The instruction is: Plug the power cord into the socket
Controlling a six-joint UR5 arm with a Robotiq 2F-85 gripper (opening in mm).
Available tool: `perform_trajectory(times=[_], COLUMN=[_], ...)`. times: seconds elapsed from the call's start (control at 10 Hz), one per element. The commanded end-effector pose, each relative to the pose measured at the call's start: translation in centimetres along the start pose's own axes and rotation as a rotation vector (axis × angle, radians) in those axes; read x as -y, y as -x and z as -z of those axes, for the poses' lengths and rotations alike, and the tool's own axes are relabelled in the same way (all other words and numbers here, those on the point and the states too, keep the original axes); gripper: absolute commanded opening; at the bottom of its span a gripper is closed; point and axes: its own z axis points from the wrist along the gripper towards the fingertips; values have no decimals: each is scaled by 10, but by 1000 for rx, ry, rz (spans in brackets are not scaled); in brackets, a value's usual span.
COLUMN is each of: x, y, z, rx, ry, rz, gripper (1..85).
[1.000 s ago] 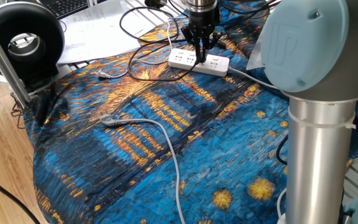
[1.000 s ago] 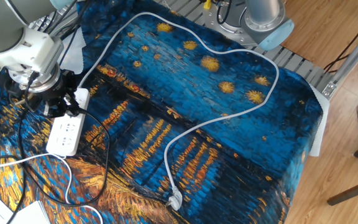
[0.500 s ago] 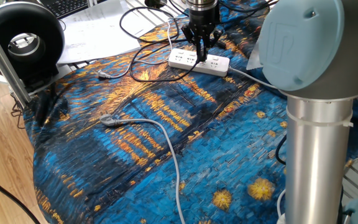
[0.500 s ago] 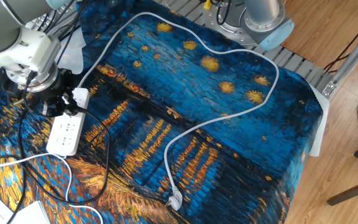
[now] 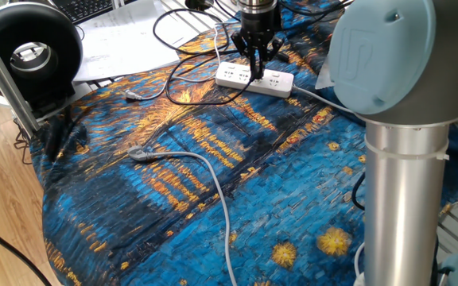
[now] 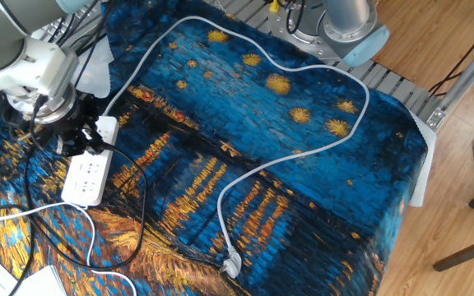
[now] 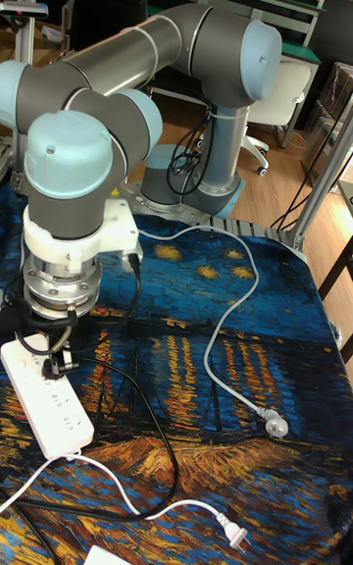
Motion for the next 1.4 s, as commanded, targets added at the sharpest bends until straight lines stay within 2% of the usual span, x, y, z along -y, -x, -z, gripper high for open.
perform_trajectory(times=[0.0,1.3], x=[0,-1], y=[1,-1], z=[1,-1], rx=[14,24], ry=[-4,-1], rz=[5,23], gripper=[13,13])
